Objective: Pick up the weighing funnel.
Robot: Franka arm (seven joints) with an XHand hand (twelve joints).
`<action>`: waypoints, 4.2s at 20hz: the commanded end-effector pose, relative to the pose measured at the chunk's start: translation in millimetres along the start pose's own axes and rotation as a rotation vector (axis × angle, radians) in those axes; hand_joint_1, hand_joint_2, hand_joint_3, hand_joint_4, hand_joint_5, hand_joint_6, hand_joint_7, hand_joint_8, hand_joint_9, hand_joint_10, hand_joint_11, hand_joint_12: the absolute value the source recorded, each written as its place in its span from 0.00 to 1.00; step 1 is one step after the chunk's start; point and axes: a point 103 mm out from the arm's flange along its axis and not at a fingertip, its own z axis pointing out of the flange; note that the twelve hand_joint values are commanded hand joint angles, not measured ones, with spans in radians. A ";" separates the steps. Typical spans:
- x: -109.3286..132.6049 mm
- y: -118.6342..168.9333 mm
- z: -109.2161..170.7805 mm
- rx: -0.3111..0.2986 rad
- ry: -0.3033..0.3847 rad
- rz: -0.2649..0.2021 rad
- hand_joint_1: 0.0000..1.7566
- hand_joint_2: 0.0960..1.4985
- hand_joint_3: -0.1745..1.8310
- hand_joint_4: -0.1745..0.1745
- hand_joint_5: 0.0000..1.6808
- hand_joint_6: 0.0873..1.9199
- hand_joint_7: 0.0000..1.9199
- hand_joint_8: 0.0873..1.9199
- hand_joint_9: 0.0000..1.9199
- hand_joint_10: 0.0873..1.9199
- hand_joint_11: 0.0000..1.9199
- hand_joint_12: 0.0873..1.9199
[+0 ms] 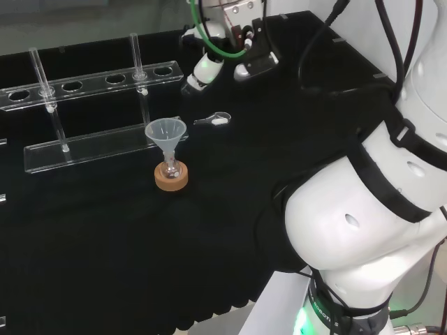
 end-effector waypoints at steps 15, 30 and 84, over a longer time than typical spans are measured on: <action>-75.0 47.7 13.9 -0.046 0.058 0.088 0.44 0.45 0.18 0.41 0.26 0.00 0.11 0.30 0.27 0.29 0.17 0.68; -108.3 122.3 60.9 0.015 0.093 0.084 0.47 0.42 0.22 0.43 0.32 0.00 0.16 0.30 0.31 0.26 0.21 0.66; -92.7 215.9 174.3 0.149 -0.006 0.111 0.52 0.35 0.34 0.48 0.35 0.16 0.21 0.31 0.38 0.23 0.26 0.63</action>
